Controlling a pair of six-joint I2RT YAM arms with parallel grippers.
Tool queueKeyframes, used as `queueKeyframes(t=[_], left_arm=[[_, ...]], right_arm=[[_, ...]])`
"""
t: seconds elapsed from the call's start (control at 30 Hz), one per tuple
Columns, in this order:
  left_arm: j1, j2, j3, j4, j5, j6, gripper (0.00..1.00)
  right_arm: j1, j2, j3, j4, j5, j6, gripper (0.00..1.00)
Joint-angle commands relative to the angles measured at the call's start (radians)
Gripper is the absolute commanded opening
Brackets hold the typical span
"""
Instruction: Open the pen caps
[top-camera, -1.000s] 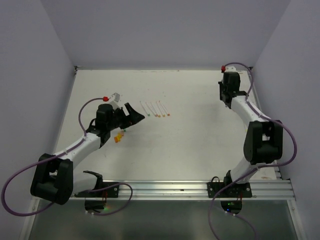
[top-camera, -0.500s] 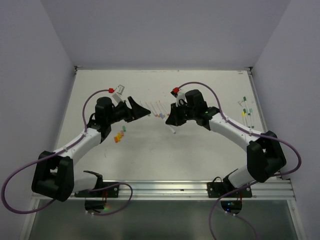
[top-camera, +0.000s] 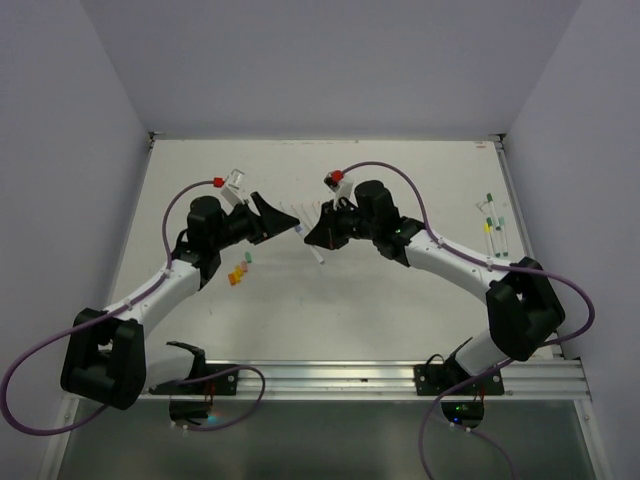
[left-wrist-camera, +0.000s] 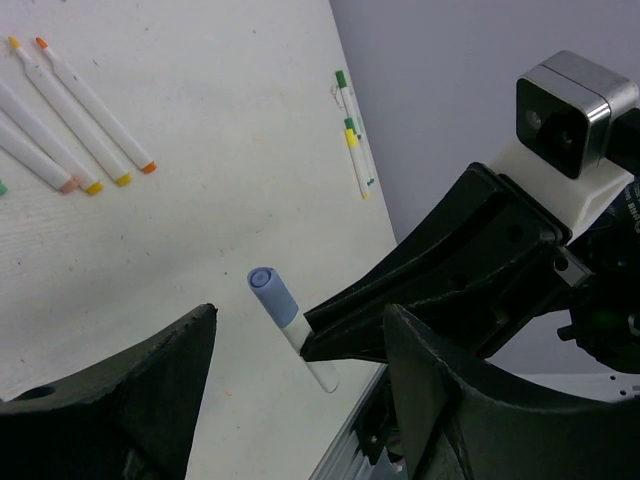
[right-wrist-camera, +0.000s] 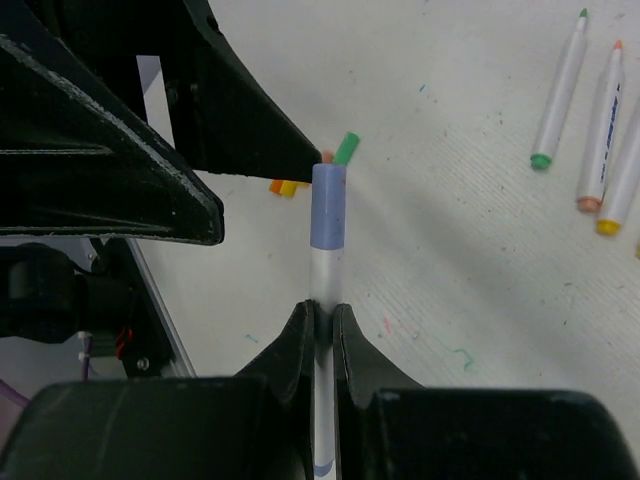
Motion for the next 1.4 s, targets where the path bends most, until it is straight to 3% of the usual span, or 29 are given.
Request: queueKeyframes(t=[0.0,0.77,1.07,1.17,1.2,1.23,1.37], left_arm=[[-0.004,-0.025,-0.011,0.046,-0.017,-0.03,0.7],[-0.006,0.019,-0.022,0.092,-0.008,-0.064,0.53],[-0.006,0.03,-0.027,0.102,-0.007,-0.065,0.32],[-0.006,0.035,-0.025,0.105,-0.003,-0.067,0.17],[-0.006,0.036,-0.025,0.105,0.0,-0.067,0.05],[-0.006,0.036,-0.025,0.105,0.0,-0.067,0.0],[-0.006,0.038,-0.027,0.092,-0.005,-0.067,0.0]], right_arm=[[0.007,-0.004,0.015,0.102,-0.007,0.036,0.0],[0.056,0.062,0.047,0.18,0.005,0.081,0.0],[0.065,0.057,0.044,0.174,0.007,0.078,0.0],[0.067,0.056,0.047,0.172,0.013,0.079,0.0],[0.067,0.056,0.047,0.172,0.013,0.079,0.0],[0.067,0.056,0.05,0.171,0.014,0.078,0.0],[0.068,0.057,0.057,0.168,0.01,0.073,0.0]])
